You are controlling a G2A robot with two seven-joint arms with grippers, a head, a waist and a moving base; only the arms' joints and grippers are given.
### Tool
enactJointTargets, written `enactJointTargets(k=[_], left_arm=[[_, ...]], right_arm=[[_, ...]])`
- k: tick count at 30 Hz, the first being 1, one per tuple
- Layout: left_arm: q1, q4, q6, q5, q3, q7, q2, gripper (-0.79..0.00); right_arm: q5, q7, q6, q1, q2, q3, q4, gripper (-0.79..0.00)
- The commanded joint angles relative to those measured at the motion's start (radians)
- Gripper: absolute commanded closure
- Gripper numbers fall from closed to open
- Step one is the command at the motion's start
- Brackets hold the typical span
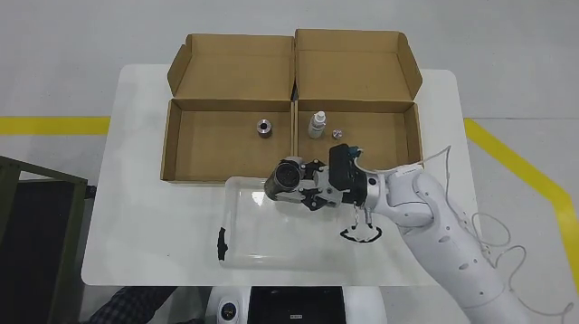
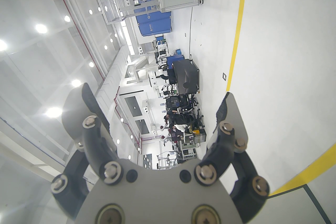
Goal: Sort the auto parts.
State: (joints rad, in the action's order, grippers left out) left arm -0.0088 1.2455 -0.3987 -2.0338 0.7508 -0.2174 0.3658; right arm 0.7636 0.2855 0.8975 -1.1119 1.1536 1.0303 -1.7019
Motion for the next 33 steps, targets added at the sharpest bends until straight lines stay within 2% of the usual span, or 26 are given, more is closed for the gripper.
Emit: enactJointTargets(k=[1, 17, 33], left_arm=[[0.0, 0.0, 0.0, 0.0, 0.0, 0.0, 0.0, -0.785], [0.0, 0.0, 0.0, 0.0, 0.0, 0.0, 0.0, -0.785], [0.0, 0.0, 0.0, 0.0, 0.0, 0.0, 0.0, -0.785]], right_arm=[[0.017, 0.011, -0.026, 0.015, 0.003, -0.011, 0.0, 0.0], [0.14, 0.077, -0.212, 0.192, 0.045, -0.125, 0.059, 0.0], [0.273, 0.152, -0.365, 0.354, 0.107, -0.264, 0.222, 0.0]])
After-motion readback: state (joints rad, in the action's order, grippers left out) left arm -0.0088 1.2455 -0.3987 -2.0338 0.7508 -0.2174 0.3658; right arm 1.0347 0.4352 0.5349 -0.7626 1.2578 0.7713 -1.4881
